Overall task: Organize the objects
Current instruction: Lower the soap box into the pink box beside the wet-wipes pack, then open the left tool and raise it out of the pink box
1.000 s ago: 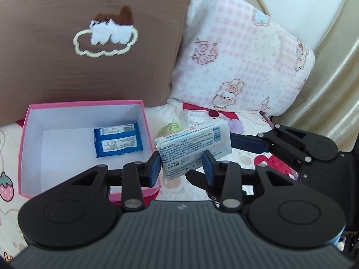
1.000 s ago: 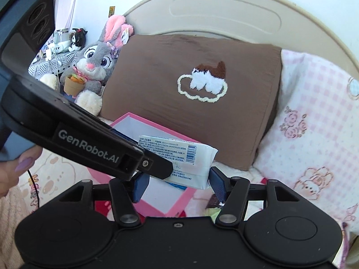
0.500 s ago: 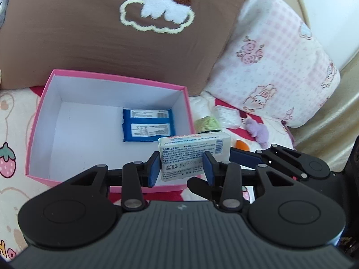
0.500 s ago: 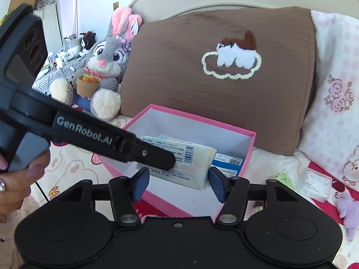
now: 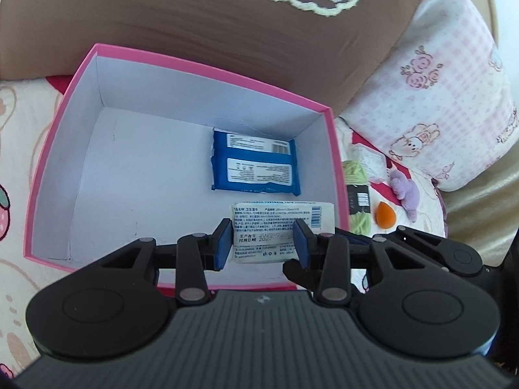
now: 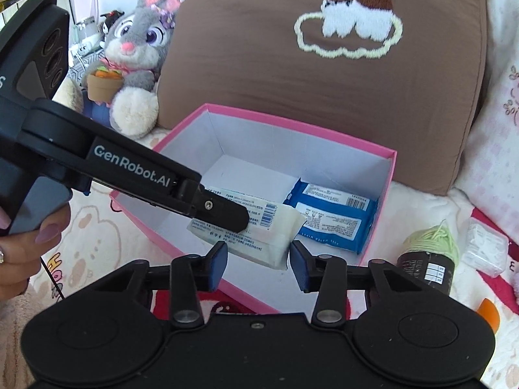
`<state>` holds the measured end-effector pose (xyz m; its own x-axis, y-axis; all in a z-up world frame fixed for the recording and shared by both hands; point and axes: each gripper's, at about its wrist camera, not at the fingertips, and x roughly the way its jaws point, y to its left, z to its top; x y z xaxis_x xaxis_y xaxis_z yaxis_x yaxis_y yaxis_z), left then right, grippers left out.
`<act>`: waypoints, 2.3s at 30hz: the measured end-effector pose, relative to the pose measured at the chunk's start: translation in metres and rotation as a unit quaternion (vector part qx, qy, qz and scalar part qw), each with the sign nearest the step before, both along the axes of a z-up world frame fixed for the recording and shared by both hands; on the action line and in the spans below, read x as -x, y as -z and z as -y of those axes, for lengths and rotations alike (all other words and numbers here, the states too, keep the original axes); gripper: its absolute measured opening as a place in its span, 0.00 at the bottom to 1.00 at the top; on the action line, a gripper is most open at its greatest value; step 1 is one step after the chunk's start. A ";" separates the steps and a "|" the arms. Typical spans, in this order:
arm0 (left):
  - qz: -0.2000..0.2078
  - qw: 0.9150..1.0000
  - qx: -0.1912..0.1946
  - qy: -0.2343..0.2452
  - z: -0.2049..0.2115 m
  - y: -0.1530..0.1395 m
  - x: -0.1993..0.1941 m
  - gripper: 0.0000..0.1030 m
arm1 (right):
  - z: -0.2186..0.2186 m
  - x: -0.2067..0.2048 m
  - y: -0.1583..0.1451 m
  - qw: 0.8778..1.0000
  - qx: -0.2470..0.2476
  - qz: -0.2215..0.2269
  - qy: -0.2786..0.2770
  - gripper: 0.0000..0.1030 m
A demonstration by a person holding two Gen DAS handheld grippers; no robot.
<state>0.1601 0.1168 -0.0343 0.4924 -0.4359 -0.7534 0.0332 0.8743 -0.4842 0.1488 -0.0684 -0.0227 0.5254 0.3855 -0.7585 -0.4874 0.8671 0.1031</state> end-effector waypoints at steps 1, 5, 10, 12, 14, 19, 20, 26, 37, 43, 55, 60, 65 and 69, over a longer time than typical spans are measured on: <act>-0.004 1.000 0.001 -0.003 -0.002 0.004 -0.003 0.37 | -0.003 -0.004 0.003 1.000 0.003 -0.007 0.001 0.46; -0.019 1.000 -0.001 -0.014 -0.007 0.022 -0.016 0.37 | -0.016 -0.024 0.017 0.999 0.021 -0.040 0.012 0.46; -0.025 0.999 -0.012 -0.032 -0.012 0.034 -0.026 0.37 | -0.031 -0.043 0.032 0.997 0.043 -0.067 0.005 0.46; -0.024 0.999 -0.019 -0.033 -0.013 0.037 -0.029 0.37 | -0.035 -0.048 0.036 0.996 0.050 -0.073 0.001 0.46; -0.025 0.999 -0.022 -0.034 -0.014 0.041 -0.030 0.37 | -0.039 -0.051 0.039 0.995 0.057 -0.077 -0.004 0.46; -0.033 0.999 -0.020 -0.036 -0.013 0.054 -0.036 0.36 | -0.045 -0.062 0.053 0.992 0.083 -0.093 0.000 0.46; -0.035 0.999 -0.019 -0.037 -0.012 0.057 -0.038 0.36 | -0.046 -0.064 0.055 0.992 0.089 -0.095 0.002 0.46; -0.033 0.998 -0.014 -0.049 -0.008 0.066 -0.044 0.30 | -0.046 -0.068 0.065 0.990 0.116 -0.084 0.002 0.46; -0.052 0.997 -0.019 -0.056 -0.006 0.082 -0.052 0.28 | -0.039 -0.086 0.079 0.986 0.098 -0.132 0.031 0.45; -0.066 0.997 -0.030 -0.042 -0.006 0.087 -0.053 0.28 | -0.041 -0.088 0.084 0.985 0.118 -0.118 0.035 0.41; -0.057 0.996 -0.041 -0.049 0.000 0.087 -0.052 0.15 | -0.028 -0.071 0.059 0.992 0.094 -0.069 0.038 0.40; -0.051 0.997 -0.036 -0.046 0.010 0.086 -0.051 0.14 | -0.015 -0.056 0.046 0.995 0.066 -0.062 0.031 0.42; -0.038 0.997 -0.052 -0.032 0.026 0.083 -0.048 0.14 | -0.006 -0.041 0.041 0.996 0.046 -0.064 0.041 0.42; -0.039 0.999 -0.027 -0.026 0.028 0.085 -0.046 0.14 | 0.003 -0.036 0.042 0.996 0.040 -0.064 0.053 0.42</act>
